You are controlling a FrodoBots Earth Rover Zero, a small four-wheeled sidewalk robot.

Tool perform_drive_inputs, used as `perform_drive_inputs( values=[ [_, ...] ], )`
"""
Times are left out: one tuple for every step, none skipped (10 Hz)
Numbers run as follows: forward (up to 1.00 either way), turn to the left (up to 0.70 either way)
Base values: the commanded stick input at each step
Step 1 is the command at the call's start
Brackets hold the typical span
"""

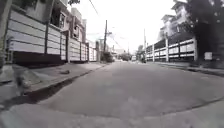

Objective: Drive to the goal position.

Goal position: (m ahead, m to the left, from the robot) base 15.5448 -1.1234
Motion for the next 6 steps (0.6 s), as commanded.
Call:
perform_drive_inputs(
  values=[
    [1.0, 0.01],
    [1.0, 0.01],
    [1.0, 0.01],
    [1.0, 0.01],
    [1.0, 0.01],
    [1.0, -0.17]
  ],
)
